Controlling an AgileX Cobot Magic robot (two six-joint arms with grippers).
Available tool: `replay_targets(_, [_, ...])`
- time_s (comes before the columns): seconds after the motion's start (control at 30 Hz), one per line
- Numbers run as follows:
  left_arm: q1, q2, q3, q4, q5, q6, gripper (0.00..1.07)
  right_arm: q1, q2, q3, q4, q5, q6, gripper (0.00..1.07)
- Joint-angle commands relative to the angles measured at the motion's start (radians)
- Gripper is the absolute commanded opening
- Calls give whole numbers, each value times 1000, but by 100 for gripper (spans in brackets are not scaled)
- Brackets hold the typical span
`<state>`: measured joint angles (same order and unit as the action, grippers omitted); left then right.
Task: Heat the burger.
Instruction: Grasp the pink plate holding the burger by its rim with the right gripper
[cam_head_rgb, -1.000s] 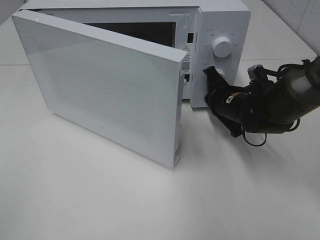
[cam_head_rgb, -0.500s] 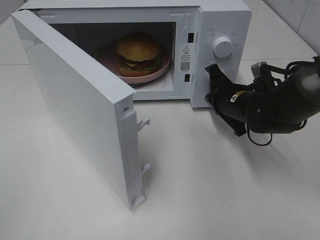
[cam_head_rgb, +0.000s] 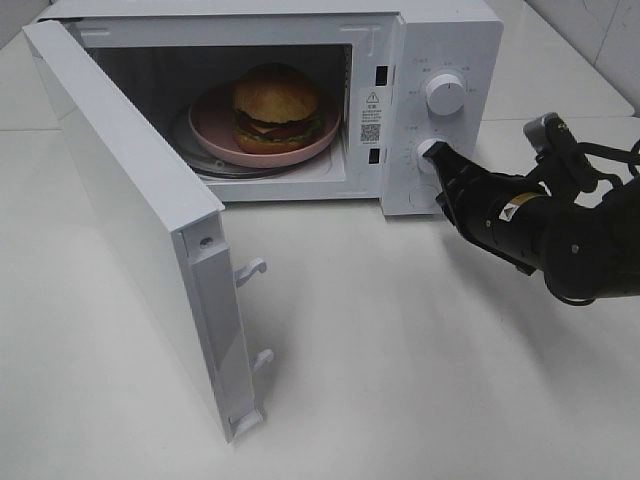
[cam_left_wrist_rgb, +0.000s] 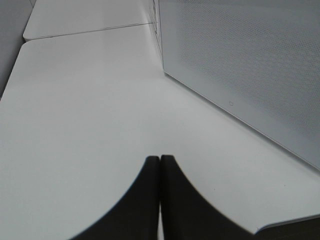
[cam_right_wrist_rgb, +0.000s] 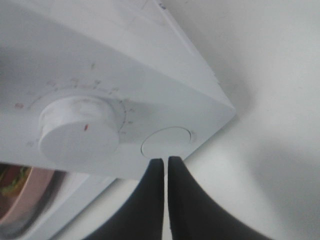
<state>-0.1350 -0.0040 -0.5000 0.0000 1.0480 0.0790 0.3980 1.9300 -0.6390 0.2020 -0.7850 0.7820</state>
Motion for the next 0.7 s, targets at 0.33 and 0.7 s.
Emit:
replay_targets(0.33, [3,-21,3,-6,-13,1,0,-5,-52,40,-359,-101,-532,5])
replay_targets(0.7, [3,-21,3,-6,-13,1,0,-5,-59,40,-403,-69,-739,7])
